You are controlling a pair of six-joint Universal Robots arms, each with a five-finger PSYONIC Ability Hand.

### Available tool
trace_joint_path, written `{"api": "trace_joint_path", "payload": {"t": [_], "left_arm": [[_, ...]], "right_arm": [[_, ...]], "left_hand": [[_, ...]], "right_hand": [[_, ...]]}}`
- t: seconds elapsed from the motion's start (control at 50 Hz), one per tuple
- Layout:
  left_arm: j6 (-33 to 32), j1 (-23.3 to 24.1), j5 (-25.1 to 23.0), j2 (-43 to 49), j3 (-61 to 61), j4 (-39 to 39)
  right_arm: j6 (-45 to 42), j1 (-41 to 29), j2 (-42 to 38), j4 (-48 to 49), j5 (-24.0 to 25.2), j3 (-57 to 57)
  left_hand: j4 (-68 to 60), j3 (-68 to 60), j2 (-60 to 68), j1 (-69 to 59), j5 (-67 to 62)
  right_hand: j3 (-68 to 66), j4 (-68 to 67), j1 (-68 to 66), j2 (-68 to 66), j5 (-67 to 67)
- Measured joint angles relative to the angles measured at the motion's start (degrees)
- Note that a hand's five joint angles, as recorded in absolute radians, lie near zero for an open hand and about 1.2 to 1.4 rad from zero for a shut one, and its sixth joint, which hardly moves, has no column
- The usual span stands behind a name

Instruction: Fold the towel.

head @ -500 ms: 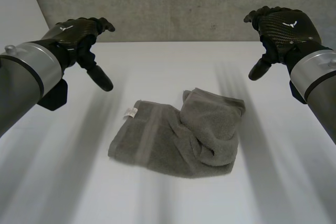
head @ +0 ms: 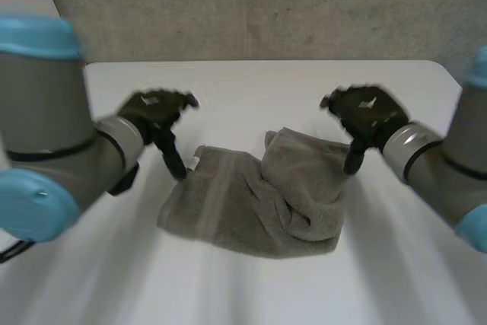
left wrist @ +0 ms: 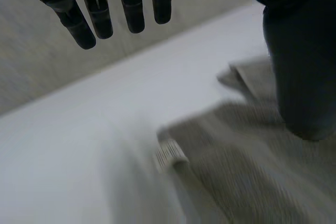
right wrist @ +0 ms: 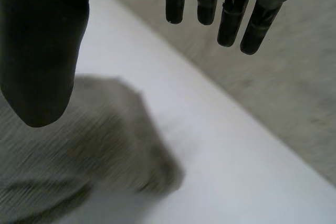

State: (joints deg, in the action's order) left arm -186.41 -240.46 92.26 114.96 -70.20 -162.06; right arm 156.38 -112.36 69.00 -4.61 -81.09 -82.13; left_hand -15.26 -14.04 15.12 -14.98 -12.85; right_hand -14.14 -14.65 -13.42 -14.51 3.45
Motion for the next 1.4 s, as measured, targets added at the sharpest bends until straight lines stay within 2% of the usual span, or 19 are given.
{"api": "trace_joint_path", "payload": {"t": [0.12, 0.16, 0.2, 0.24, 0.28, 0.34, 0.54, 0.74, 0.76, 0.8, 0.88, 0.94, 1.04, 1.18, 1.4], "left_arm": [[-5.4, 2.1, 0.4, 7.0, -1.0, 0.5], [-6.3, 2.5, 0.5, 8.0, -1.8, 0.8], [-6.9, 3.0, 0.6, 8.5, -3.0, 1.3], [-7.3, 3.7, 0.7, 8.5, -4.9, 2.1], [-7.3, 4.2, 0.7, 7.9, -6.7, 2.9], [-7.3, 5.2, 0.8, 5.9, -10.4, 4.0], [-7.0, 6.4, 0.2, -4.8, -24.5, 5.2], [-7.0, 6.3, -0.1, -16.0, -31.5, 4.5], [-7.0, 6.3, -0.1, -16.4, -31.5, 4.5], [-7.0, 6.2, -0.1, -17.8, -31.3, 4.3], [-7.0, 6.2, -0.2, -18.5, -29.8, 3.3], [-6.8, 6.1, -0.2, -18.4, -28.3, 1.8], [-6.6, 6.1, -0.1, -16.5, -24.2, -3.1], [-6.5, 6.4, 0.1, -7.6, -15.0, -9.6], [-6.6, 7.8, 0.1, 12.8, 3.8, -8.9]], "right_arm": [[-5.0, -3.3, -7.2, -1.6, 0.3, 0.5], [-5.4, -3.7, -8.9, -1.7, 0.3, 0.8], [-5.6, -4.0, -10.6, -1.7, 0.2, 1.1], [-5.5, -4.2, -12.0, -1.7, 0.1, 1.6], [-5.2, -4.1, -12.6, -1.7, 0.1, 1.9], [-4.9, -3.9, -12.0, -1.7, 0.0, 2.1], [-5.6, -3.0, -4.7, -4.8, 0.5, -1.7], [-12.6, -1.9, 1.8, -11.8, 3.7, -10.0], [-13.0, -1.7, 2.2, -12.0, 3.7, -10.3], [-14.1, -0.9, 3.7, -12.4, 4.0, -10.9], [-14.5, 0.2, 6.0, -12.3, 4.1, -10.5], [-13.9, 1.0, 7.2, -11.9, 4.2, -9.5], [-11.7, 2.0, 8.6, -10.8, 4.3, -7.0], [-9.3, 1.8, 6.9, -10.1, 4.9, -2.6], [-9.4, -0.1, -5.9, -10.4, 8.1, 8.2]], "left_hand": [[0.0, -0.3, 0.1, 0.0, -1.4], [-0.1, -0.5, 0.2, -0.1, -2.0], [-0.1, -1.3, 0.7, -0.3, -2.9], [-6.0, -7.7, 6.4, -6.2, -9.1], [-12.3, -13.4, 12.3, -12.6, -14.7], [-17.0, -18.1, 17.0, -17.3, -19.2], [-17.6, -18.9, 17.9, -17.8, -20.2], [-17.5, -18.9, 17.7, -17.7, -19.9], [-17.5, -18.9, 17.7, -17.7, -19.8], [-17.5, -18.6, 17.4, -17.6, -19.4], [-15.5, -16.1, 15.3, -15.3, -16.6], [-12.6, -13.3, 12.9, -12.7, -13.6], [-10.2, -10.7, 11.1, -10.2, -10.9], [-9.7, -10.2, 10.5, -9.7, -10.3], [-9.7, -9.9, 10.5, -9.6, -10.3]], "right_hand": [[-0.1, -0.1, -0.2, -0.1, 0.0], [-4.7, -4.4, -5.9, -5.3, 5.7], [-16.1, -14.7, -16.5, -16.1, 16.6], [-36.3, -36.6, -38.7, -38.9, 38.3], [-51.7, -53.7, -54.2, -53.9, 53.9], [-59.2, -62.0, -59.5, -59.6, 61.3], [-59.5, -62.1, -59.5, -59.6, 61.3], [-61.0, -62.1, -59.5, -59.6, 61.3], [-59.3, -60.1, -58.1, -58.0, 59.4], [-46.4, -46.3, -46.9, -45.4, 47.4], [-17.7, -17.4, -18.3, -17.1, 17.3], [-12.8, -12.3, -13.3, -12.6, 11.7], [-12.6, -11.9, -13.1, -12.5, 11.0], [-12.6, -11.9, -13.1, -12.5, 11.0], [-12.6, -11.9, -13.0, -12.5, 11.0]]}}
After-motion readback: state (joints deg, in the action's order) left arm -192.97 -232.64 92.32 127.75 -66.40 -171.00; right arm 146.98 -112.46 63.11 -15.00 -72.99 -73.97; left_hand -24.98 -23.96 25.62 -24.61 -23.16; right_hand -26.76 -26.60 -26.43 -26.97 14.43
